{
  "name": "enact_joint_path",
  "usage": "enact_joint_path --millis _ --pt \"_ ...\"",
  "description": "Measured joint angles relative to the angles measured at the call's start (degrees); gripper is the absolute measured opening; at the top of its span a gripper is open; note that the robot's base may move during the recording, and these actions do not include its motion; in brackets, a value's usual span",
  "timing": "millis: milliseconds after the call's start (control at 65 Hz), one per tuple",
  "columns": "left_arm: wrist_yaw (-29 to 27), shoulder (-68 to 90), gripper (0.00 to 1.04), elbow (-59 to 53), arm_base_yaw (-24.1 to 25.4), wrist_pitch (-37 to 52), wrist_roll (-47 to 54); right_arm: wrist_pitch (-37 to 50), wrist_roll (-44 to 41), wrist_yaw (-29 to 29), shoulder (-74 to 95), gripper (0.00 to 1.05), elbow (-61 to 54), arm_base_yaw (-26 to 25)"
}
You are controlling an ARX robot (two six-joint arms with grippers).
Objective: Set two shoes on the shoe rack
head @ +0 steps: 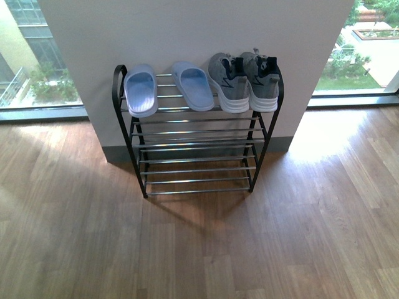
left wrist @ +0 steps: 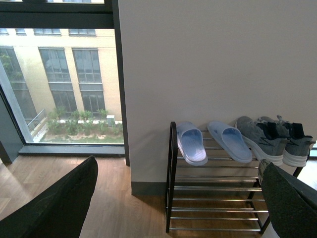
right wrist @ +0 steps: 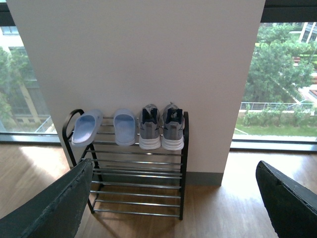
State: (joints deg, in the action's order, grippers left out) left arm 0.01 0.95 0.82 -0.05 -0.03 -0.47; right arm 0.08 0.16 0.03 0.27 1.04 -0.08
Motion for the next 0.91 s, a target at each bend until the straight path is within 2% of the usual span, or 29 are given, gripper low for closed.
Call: enact_joint_path --millis 907 --pt "0.0 0.0 0.95 0.0 0.0 0.0 0.0 0.0 0.0 0.0 0.0 0.95 0.0 0.0"
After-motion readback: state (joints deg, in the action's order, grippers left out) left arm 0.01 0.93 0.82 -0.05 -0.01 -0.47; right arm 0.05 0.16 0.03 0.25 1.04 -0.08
